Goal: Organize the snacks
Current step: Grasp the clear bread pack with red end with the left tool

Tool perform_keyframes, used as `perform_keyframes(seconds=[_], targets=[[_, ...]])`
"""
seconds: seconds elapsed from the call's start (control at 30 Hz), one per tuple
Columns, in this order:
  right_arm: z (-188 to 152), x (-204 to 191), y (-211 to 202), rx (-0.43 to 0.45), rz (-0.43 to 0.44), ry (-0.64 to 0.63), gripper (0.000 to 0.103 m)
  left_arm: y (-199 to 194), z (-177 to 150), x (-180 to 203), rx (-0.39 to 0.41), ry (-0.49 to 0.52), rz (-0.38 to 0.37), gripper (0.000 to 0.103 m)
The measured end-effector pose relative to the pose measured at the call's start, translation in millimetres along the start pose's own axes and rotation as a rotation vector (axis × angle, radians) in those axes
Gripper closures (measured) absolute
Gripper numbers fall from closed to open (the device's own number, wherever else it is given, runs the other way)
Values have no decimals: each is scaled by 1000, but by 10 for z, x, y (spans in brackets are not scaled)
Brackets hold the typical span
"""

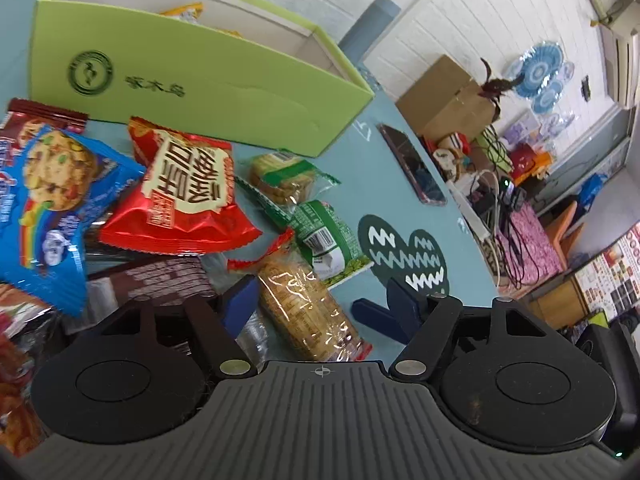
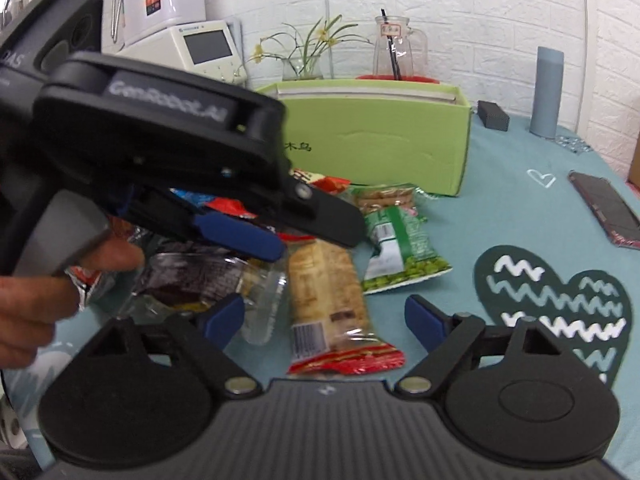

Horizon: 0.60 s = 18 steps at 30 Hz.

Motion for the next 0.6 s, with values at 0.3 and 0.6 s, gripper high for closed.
perform_keyframes(seconds=[0.3,0.6], targets=[[-167,26,-150,1,-53,37,14,107,-95,261,-22,140,-13,51],[-140,85,-74,2,-103,76,1,36,-85,172,-9,120,37,32]])
Point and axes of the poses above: each gripper's, at about its wrist camera, not at the fingertips, and y roughly the way its jaws point, x to its right, z to its top, the point moved 4 cm from there along y, roughly the way its jaws point, and after that the axes turned 11 degrees about y, right-handed, at the moved point
